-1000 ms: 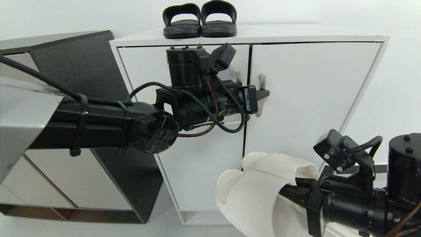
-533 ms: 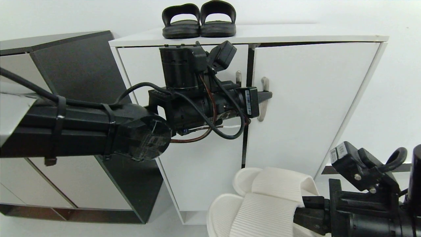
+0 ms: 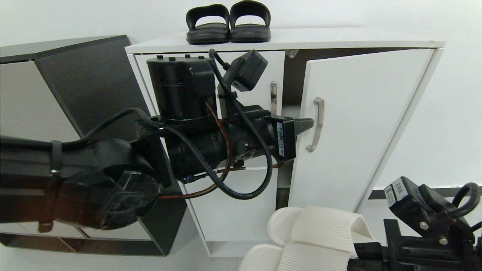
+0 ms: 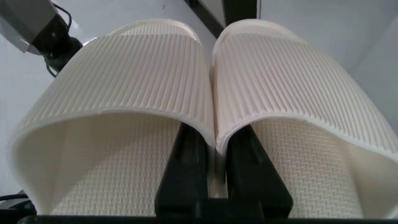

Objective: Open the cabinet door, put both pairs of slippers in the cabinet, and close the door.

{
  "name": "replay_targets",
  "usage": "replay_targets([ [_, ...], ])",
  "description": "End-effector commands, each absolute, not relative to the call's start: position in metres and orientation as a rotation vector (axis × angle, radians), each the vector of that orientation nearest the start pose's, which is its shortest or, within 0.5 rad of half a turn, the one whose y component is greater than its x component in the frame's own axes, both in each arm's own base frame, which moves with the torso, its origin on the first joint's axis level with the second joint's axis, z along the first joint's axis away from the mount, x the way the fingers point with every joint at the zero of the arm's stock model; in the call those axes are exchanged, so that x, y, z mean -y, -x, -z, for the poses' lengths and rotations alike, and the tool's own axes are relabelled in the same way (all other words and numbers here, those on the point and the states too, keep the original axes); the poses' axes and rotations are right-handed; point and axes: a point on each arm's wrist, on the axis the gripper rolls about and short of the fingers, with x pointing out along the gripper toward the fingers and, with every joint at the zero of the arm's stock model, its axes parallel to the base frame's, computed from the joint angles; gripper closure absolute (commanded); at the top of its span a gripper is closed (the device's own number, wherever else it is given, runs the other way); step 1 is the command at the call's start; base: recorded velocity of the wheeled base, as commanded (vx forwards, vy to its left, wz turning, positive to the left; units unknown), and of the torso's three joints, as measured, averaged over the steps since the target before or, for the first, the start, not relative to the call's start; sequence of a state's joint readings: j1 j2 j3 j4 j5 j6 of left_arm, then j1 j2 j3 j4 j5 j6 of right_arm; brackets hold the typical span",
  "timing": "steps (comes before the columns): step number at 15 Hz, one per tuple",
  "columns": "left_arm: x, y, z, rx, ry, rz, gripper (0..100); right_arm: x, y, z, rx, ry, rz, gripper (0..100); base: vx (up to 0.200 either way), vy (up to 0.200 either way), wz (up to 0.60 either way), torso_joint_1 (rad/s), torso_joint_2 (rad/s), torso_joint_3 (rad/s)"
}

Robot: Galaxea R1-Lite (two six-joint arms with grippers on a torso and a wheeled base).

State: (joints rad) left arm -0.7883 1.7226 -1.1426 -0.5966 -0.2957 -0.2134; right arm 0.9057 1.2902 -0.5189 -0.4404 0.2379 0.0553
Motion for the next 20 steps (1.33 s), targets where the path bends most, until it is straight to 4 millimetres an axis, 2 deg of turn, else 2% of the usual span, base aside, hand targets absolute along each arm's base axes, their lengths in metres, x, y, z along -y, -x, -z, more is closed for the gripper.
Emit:
replay_targets([
  [1,0.224,-0.212,-0.278,-0.062,0.209,1.089,100,-0.154,-0.113,-0.189,-0.354,0.064,-1.127,100,0.0,0.0,0.0,0.0,0.0,0.0],
  [3,0.219,-0.221,-0.277,-0.064,0.209,1.063,100,-0.155,-0.113,-0.189,-0.357,0.065,-1.128,100,0.0,0.0,0.0,0.0,0.0,0.0],
  [5,0.217,-0.244,-0.274,-0.065,0.214,1.012,100,-0.156,-0.113,-0.187,-0.366,0.07,-1.132,100,0.0,0.0,0.0,0.0,0.0,0.0],
  [8,0.23,-0.27,-0.27,-0.084,0.258,1.002,100,-0.161,-0.116,-0.185,-0.375,0.088,-1.128,100,0.0,0.0,0.0,0.0,0.0,0.0],
  [14,0.248,-0.287,-0.272,-0.065,0.264,1.055,100,-0.165,-0.118,-0.18,-0.391,0.107,-1.122,100,0.0,0.0,0.0,0.0,0.0,0.0],
  [20,0.262,-0.294,-0.267,-0.064,0.263,1.069,100,-0.169,-0.122,-0.173,-0.412,0.136,-1.123,100,0.0,0.0,0.0,0.0,0.0,0.0],
])
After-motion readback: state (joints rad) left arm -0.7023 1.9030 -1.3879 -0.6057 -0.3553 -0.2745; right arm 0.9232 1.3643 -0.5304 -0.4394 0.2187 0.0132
